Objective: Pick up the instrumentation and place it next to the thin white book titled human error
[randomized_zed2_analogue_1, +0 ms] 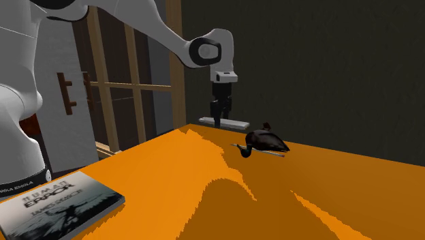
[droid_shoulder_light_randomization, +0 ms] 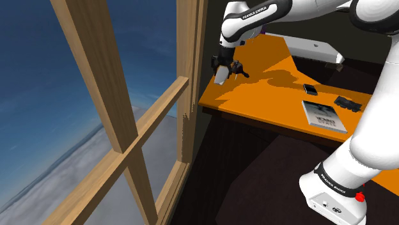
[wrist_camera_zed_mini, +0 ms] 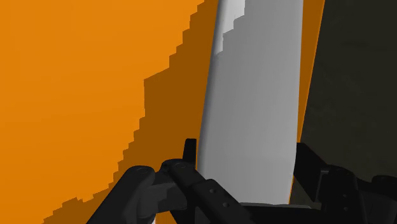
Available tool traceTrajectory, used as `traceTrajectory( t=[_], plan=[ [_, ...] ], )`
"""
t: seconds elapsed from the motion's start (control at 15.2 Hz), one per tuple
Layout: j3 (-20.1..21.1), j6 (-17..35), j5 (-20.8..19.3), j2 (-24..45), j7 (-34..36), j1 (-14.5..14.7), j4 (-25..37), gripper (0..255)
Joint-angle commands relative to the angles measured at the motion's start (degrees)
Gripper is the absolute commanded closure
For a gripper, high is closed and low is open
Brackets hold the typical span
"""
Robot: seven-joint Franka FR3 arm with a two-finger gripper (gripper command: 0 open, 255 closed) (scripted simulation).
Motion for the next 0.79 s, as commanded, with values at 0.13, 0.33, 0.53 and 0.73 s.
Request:
traceTrajectory(
  t=[0.13,0.33,0.53,0.73],
  plan=[
    [0.0,-2.8,0.1,-1.1,-0.1,0.0,1.7,255],
    [0.1,-4.9,0.2,-1.9,-0.1,0.0,3.0,255],
    [-0.4,-3.4,0.6,-5.6,-1.8,-1.2,-2.3,255],
    [-1.3,-1.5,1.1,-11.0,-4.5,-2.8,-9.5,255]
  ],
)
